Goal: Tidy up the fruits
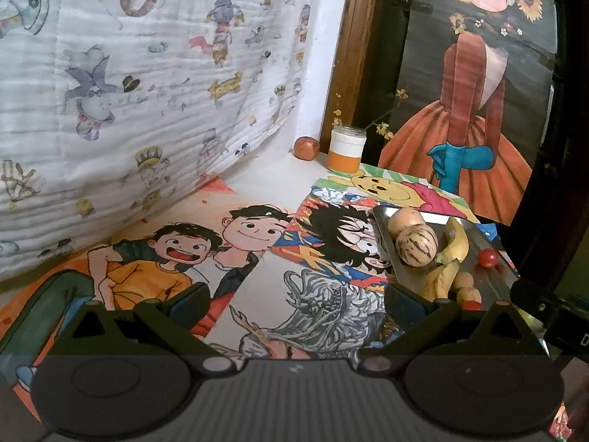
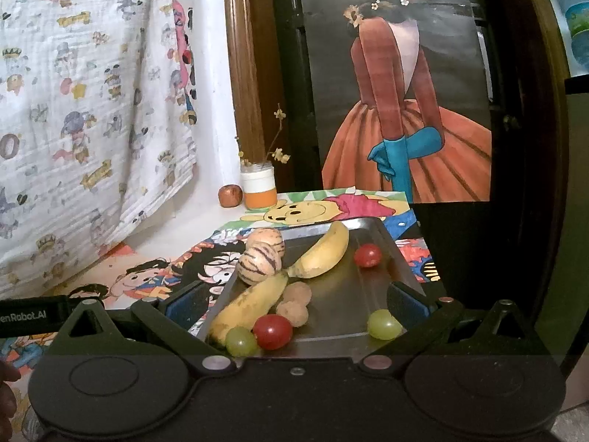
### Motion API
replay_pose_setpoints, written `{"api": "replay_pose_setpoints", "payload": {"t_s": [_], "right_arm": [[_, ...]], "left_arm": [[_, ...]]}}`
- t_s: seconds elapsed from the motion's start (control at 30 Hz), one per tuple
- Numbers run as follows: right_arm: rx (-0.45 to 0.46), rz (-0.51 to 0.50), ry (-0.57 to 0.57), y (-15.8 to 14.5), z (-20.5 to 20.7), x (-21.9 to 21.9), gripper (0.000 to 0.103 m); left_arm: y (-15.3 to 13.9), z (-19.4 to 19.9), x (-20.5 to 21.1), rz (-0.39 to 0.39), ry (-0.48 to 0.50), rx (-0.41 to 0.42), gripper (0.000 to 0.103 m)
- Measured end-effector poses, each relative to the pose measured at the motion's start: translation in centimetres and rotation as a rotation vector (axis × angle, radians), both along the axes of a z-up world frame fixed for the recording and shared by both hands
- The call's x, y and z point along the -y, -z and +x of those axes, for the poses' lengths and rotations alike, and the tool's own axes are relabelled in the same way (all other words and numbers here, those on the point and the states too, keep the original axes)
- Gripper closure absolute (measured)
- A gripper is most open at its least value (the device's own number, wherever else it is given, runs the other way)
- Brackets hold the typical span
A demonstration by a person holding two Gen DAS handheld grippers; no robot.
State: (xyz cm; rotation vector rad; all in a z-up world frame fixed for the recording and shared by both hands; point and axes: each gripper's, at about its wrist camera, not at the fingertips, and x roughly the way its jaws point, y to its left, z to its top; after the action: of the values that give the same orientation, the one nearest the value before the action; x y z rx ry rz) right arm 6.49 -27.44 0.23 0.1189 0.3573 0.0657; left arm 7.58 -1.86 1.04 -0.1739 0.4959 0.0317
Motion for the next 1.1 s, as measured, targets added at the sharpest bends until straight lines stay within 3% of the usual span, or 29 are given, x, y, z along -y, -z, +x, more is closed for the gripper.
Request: {"api": "replay_pose_setpoints", "payload": {"t_s": [1.1], "right_arm": [[0.029, -0.019, -0.030, 0.7, -4.2, 0.0, 0.000]], "left_arm": [[0.8, -4.0, -0.1, 0.013, 0.004, 0.043, 0.000]]}}
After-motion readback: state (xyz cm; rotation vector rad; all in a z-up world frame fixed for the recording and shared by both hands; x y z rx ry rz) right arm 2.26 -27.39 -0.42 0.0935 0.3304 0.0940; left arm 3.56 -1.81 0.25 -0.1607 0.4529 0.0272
